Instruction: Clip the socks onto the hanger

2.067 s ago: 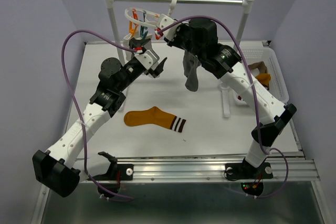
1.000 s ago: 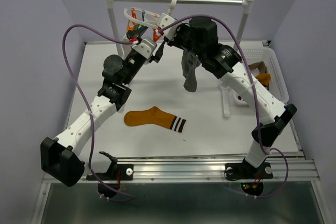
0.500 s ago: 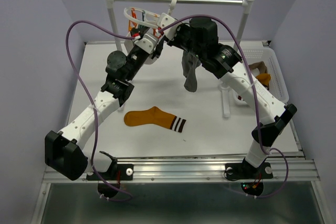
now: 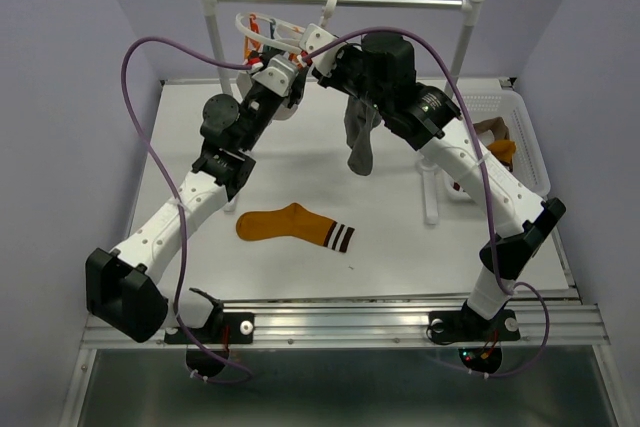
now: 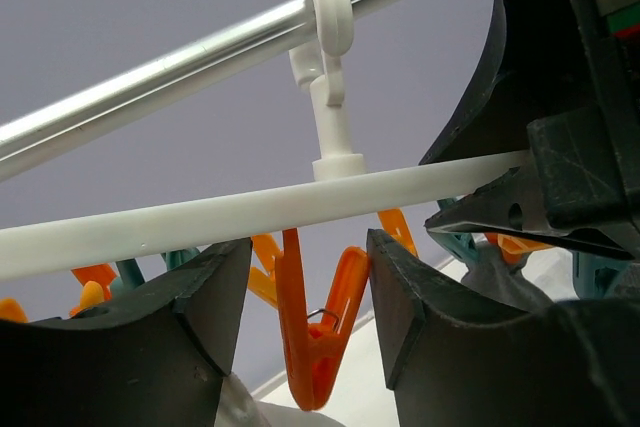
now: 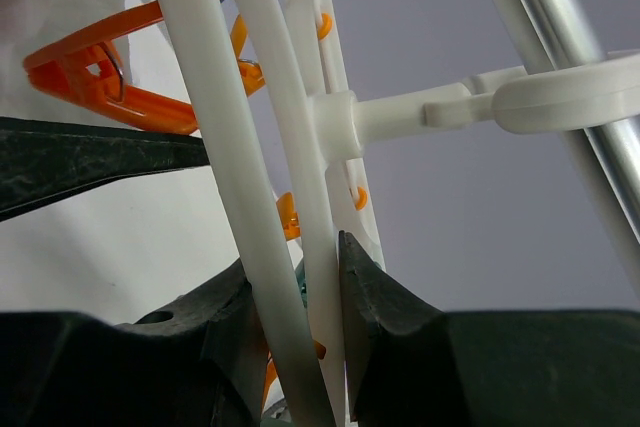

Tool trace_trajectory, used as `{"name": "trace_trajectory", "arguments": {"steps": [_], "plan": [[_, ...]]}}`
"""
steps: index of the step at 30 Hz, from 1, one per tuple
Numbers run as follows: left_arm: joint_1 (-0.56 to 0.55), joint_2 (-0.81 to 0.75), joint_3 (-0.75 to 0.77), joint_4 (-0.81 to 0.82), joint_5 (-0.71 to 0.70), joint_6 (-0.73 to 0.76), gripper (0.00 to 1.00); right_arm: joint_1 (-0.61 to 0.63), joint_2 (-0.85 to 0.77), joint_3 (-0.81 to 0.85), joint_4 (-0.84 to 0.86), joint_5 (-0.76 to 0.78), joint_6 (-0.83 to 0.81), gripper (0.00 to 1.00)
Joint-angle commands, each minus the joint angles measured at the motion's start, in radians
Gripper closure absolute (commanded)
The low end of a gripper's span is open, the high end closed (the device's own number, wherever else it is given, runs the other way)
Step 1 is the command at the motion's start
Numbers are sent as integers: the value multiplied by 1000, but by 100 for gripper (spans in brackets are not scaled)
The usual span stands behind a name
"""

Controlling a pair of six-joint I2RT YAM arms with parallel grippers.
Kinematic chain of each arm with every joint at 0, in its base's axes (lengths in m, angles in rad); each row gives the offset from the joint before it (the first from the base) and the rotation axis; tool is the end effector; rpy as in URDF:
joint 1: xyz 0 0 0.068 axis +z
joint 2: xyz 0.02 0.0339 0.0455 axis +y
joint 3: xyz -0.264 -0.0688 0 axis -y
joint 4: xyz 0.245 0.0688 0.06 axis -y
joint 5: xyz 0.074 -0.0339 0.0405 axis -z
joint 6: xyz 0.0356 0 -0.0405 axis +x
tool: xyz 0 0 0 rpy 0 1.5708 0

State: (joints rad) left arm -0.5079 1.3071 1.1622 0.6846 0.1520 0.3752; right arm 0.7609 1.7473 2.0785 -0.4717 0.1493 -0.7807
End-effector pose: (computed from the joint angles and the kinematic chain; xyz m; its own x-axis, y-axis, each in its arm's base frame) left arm 0.2560 -0.1486 0.4485 0.6355 0.0608 -0.7697 0.3884 0.8364 0.3868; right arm 0.2837 0.2628 0.4945 0.3328 -0.6441 -0.6888 -0.4800 0.5130 -0.7116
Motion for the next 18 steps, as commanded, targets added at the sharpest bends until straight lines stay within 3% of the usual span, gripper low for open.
{"name": "trace_trajectory", "arguments": {"steps": [1,9,12,18], "plan": [[2,-5,71,87,3,-18,40,5,-37,-3,18,-17,21,78],[-6,3,82,81,27,-15,47,5,-37,-8,18,-11,17,78],[-11,3,86,76,27,-18,56,5,-37,-11,18,-8,15,78],[-15,-8,93,41,26,-70,64,5,-37,-21,18,-5,11,78]]}}
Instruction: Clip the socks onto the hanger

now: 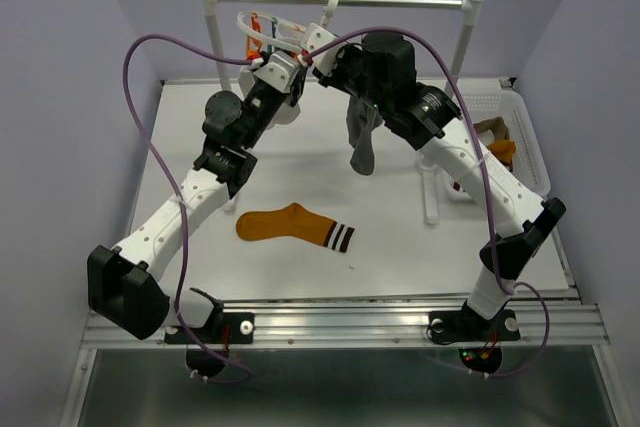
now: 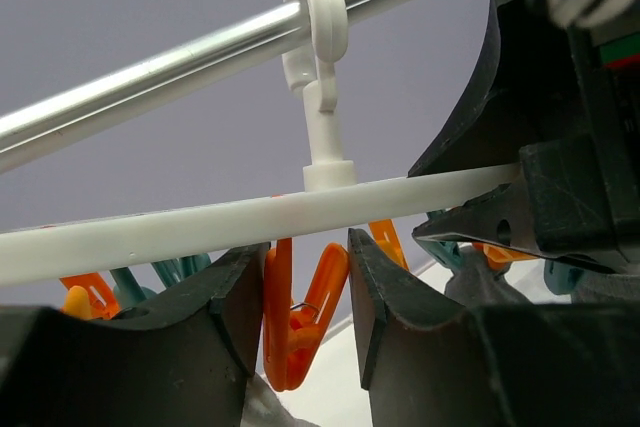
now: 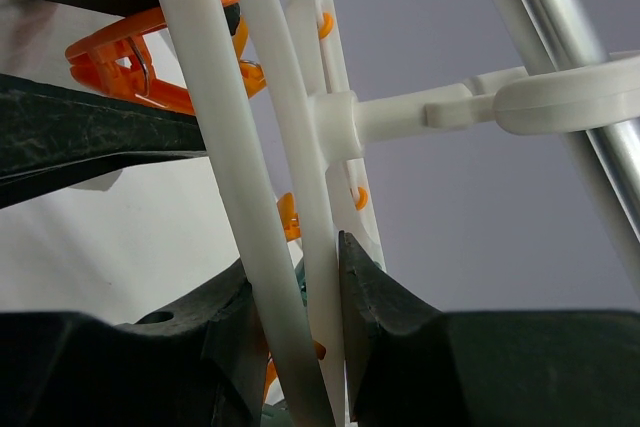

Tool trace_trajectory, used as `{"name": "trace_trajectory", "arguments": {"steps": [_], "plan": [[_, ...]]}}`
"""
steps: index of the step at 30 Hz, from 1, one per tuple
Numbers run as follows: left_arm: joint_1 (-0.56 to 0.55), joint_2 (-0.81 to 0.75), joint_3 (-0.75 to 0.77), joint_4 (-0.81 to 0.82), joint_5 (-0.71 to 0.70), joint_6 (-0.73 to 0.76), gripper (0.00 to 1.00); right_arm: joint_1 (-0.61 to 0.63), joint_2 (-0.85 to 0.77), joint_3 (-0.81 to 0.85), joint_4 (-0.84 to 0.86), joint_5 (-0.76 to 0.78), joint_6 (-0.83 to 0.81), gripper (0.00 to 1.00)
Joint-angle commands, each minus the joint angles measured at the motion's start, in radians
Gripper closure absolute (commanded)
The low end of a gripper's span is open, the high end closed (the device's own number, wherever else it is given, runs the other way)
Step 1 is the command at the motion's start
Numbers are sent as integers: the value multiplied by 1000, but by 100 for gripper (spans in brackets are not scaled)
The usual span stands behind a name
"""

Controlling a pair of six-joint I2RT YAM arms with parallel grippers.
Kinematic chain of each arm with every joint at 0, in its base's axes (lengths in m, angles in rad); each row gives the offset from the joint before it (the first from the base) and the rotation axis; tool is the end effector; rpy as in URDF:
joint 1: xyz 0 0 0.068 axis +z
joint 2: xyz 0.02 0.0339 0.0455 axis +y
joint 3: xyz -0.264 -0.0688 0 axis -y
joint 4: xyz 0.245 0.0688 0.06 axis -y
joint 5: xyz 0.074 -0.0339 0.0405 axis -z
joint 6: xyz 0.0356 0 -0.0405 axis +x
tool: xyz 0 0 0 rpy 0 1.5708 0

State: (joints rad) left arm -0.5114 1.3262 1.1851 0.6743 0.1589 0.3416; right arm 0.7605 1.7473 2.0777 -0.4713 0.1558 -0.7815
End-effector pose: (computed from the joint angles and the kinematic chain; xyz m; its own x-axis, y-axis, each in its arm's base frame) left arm 0.2598 -0.1523 0.4501 0.6193 0.0317 -0.7845 0.4188 0.8318 0.3643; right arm 0.2840 0.2626 0.4943 0.3290 -0.6474 -0.6875 -0.4760 0.5150 -0.7128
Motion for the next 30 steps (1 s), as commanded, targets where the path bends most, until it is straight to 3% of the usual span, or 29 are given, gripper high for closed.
{"name": "trace_trajectory", "arguments": {"steps": [1,6,10,22,30], "plan": [[-13,-28,70,47,18,-47,66,5,-38,-22,17,-10,11,78],[-21,-25,87,2,25,-98,80,5,-40,-30,16,-10,13,78],[-24,-10,123,-61,13,-150,100,5,-42,-36,17,-13,14,78],[-24,-39,143,-217,-172,-436,100,5,-54,-67,17,-15,21,78],[-24,-35,197,-346,-205,-523,100,5,-63,-80,16,-15,22,77]]}}
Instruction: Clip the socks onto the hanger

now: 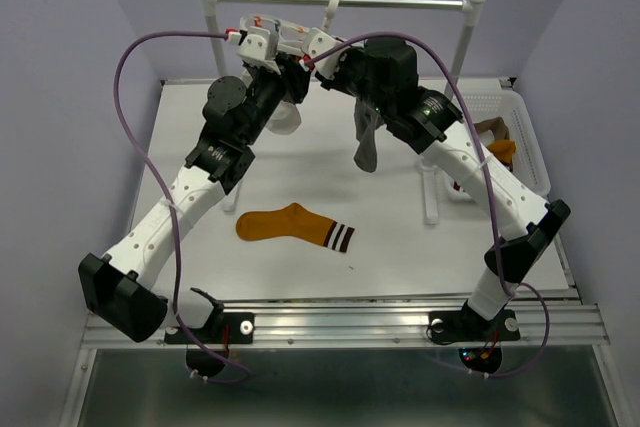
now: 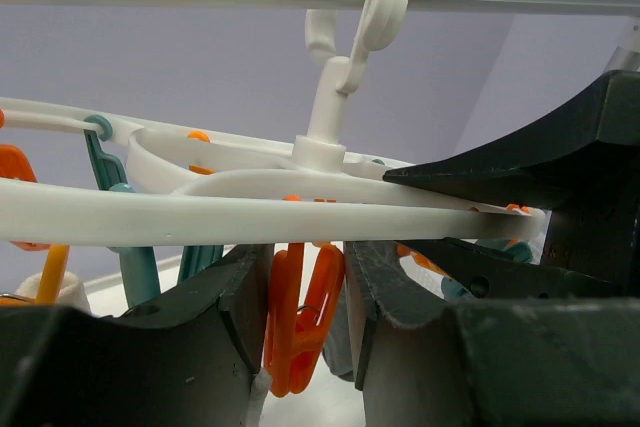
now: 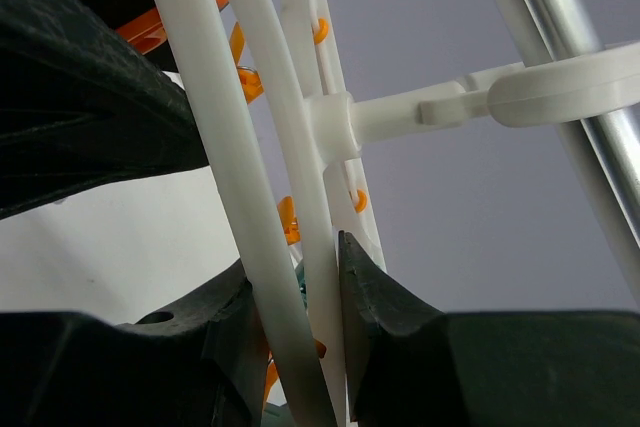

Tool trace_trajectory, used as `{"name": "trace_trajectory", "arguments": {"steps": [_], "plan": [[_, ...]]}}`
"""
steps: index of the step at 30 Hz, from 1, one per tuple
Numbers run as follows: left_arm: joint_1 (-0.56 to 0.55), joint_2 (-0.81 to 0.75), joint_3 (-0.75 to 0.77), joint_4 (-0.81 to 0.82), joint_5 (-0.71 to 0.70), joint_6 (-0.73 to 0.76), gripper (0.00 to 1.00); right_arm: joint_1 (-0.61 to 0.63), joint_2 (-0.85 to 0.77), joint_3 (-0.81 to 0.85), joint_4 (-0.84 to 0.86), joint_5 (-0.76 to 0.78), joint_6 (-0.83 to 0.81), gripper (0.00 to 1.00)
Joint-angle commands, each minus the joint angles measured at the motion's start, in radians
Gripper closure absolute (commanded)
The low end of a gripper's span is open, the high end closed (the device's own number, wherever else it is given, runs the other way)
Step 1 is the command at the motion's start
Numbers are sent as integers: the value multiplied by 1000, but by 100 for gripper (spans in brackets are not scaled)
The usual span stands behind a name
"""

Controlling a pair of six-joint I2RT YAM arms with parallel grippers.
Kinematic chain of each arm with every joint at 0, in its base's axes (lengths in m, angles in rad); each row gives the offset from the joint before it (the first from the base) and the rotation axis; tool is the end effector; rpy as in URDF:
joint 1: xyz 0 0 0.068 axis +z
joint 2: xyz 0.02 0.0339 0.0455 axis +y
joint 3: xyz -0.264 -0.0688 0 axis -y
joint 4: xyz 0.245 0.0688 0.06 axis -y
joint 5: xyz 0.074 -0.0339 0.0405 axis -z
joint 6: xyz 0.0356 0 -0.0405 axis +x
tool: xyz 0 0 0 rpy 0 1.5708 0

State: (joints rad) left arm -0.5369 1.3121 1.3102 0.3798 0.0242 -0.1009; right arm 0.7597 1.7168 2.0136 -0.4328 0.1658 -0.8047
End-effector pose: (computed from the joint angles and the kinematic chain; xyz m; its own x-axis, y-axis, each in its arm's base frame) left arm 0.2569 -0.1539 0.4687 0.2620 -0.2731 -0.9256 0.5599 0.8242 -0.0847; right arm 0.2819 0.2597 0.4889 0.3359 -0.6612 -0.6708 -0.4596 0.5066 -0.7295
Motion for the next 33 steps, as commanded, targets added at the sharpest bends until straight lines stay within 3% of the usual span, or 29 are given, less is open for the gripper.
{"name": "trace_trajectory", "arguments": {"steps": [1,6,10,15,16,18,24,28,29,33], "plan": [[2,-14,78,-61,-75,-82,100,6,-34,-18,-23,-25,45,77],[0,-2,110,-96,-70,-33,100,6,-42,-22,-24,-29,42,77],[-9,7,135,-128,-29,113,100,6,-49,-24,-24,-31,38,77],[-63,70,236,-229,-150,285,100,6,-48,-29,-24,-34,30,77],[-63,82,256,-245,-171,297,96,6,-45,-29,-24,-31,29,77],[-69,125,317,-303,-222,316,61,6,-46,-30,-24,-28,27,77],[-86,190,380,-334,-271,345,60,6,-45,-24,-24,-43,32,77],[-98,200,386,-321,-287,352,48,6,-40,-19,-24,-48,35,77],[-103,202,385,-317,-288,356,40,6,-39,-15,-24,-48,38,77],[-112,194,360,-289,-306,368,36,6,-31,-10,-24,-54,51,77]]}}
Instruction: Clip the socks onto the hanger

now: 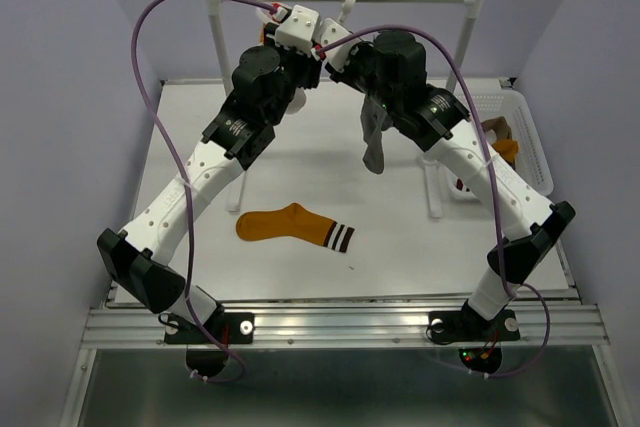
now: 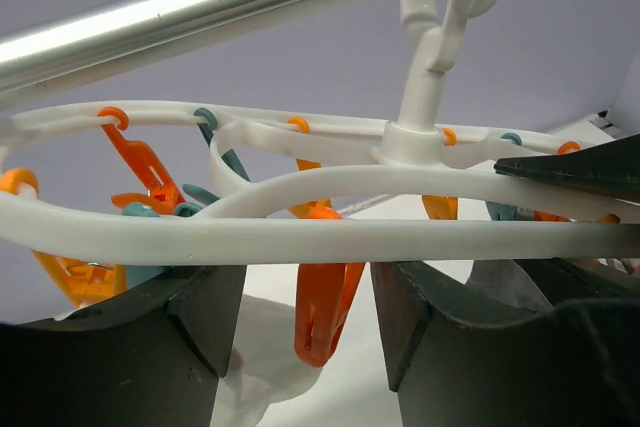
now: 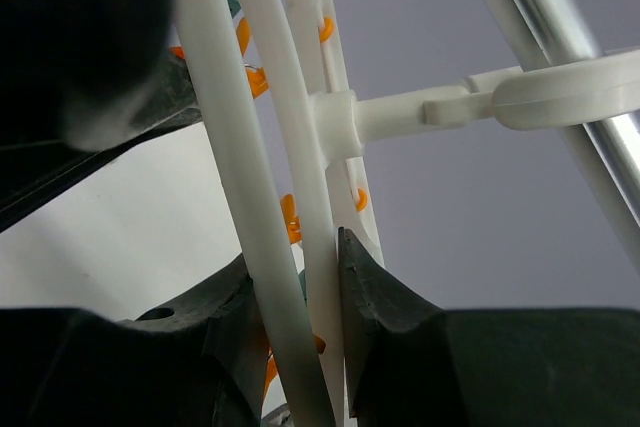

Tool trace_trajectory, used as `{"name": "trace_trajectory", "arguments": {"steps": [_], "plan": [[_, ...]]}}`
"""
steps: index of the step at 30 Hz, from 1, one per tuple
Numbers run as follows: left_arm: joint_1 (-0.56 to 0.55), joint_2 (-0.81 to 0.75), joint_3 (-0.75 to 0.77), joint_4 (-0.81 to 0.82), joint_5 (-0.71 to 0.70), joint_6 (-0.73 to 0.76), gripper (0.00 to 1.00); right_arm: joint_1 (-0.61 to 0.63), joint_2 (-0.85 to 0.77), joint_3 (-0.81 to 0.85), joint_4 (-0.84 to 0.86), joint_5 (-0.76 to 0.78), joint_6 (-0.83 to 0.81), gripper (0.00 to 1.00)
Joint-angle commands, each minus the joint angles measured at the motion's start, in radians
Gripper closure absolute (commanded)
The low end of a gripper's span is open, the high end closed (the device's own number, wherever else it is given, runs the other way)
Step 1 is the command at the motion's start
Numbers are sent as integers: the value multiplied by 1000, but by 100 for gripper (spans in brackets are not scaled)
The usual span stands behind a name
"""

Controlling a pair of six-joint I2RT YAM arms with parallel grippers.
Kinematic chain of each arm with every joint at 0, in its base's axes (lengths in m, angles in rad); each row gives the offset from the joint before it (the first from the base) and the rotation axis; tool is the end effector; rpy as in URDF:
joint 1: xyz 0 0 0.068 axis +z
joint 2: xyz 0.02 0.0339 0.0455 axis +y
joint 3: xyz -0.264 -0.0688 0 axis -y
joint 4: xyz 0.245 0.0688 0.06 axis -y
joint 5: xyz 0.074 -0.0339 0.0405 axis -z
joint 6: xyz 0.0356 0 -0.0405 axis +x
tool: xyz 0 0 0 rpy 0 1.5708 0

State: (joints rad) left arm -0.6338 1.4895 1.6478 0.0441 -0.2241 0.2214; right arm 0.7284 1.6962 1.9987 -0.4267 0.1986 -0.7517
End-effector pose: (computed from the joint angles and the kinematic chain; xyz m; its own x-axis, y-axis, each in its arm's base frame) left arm 0.2767 -0.1935 0.4964 0.2463 0.0847 -0.9655 0.3566 0.9184 0.1715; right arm 0.2861 0.2458 0.4922 0.2783 -0.6488 -0.7082 -0.4331 0.5733 -0.6955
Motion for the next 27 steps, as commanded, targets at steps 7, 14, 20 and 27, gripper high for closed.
{"name": "trace_trajectory", "arguments": {"steps": [7,14,20,27], "plan": [[-27,-1,-29,115,-75,68,39,37,0,18,-30,-85,18,77],[-81,-17,-106,192,-162,134,40,37,25,64,-32,-59,80,77],[-96,-69,-169,194,-156,144,31,37,25,69,-34,-44,97,78],[-96,-129,-221,201,-69,151,20,37,22,61,-40,-48,95,78]]}}
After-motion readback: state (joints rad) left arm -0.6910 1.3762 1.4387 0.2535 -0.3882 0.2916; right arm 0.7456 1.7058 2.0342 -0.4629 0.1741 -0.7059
